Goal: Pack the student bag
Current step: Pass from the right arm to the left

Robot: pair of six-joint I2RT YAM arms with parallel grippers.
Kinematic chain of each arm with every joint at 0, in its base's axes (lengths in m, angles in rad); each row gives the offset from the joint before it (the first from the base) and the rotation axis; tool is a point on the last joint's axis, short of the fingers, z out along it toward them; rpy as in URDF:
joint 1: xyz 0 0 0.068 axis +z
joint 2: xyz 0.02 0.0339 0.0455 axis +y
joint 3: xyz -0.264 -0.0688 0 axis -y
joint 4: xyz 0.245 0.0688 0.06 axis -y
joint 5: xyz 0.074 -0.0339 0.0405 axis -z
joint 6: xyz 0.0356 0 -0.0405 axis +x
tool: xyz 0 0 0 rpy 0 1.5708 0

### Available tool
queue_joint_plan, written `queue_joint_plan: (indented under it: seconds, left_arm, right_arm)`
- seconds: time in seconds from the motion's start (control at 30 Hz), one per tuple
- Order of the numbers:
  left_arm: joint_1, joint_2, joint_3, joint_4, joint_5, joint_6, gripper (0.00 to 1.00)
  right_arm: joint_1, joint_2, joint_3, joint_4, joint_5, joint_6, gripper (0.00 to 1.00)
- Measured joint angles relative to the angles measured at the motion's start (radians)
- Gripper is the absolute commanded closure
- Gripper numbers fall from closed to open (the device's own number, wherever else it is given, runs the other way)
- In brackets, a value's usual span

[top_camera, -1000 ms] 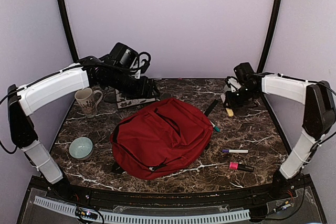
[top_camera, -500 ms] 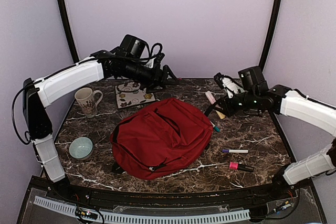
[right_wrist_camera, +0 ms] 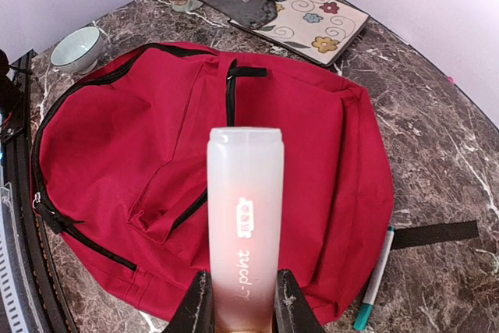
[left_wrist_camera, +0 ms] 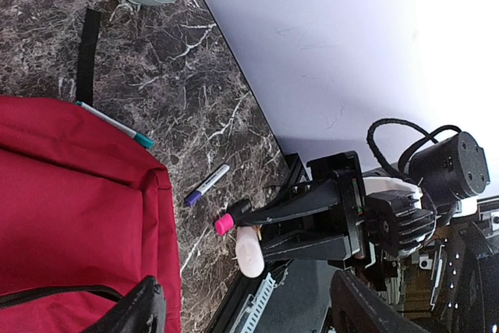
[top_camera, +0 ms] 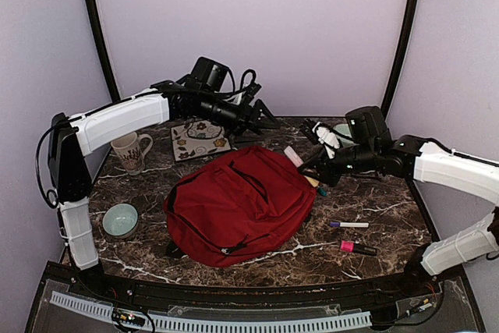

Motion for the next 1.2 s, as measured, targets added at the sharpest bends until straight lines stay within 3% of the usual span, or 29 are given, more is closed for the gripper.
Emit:
queue_joint_plan:
  seconds: [0.43, 0.67, 0.87, 0.97, 1.03, 1.17, 1.2]
  left_arm:
    - [-0.029, 0.099, 0.003, -0.013, 0.103, 0.013, 0.34]
    - [-0.037, 0.107, 0.019, -0.017, 0.128, 0.016, 0.74]
    - [-0.040, 0.109, 0.030, -0.018, 0.131, 0.004, 1.00]
    - [-0.039, 0.112, 0.034, -0.022, 0.124, -0.008, 1.00]
    - [-0.039, 0.113, 0.041, -0.024, 0.112, -0.008, 1.00]
    - [-0.036, 0.113, 0.044, -0.026, 0.097, 0.003, 1.00]
    - [-0.038, 0.113, 0.044, -0.030, 0.091, 0.008, 1.00]
  right_arm:
    - [0.034, 0.037, 0.039, 0.000, -0.011, -0.027, 1.00]
    - [0.034, 0.055, 0.055, -0.002, -0.010, -0.038, 1.00]
    - [0.034, 0.072, 0.074, -0.019, 0.006, -0.058, 1.00]
    - [0.036, 0.081, 0.085, -0.028, 0.019, -0.064, 0.86]
    - [0.037, 0.093, 0.103, -0.044, 0.029, -0.058, 0.68]
    - [0.038, 0.126, 0.150, -0.060, 0.035, -0.012, 0.56]
    - [0.038, 0.133, 0.158, -0.060, 0.034, 0.004, 0.47]
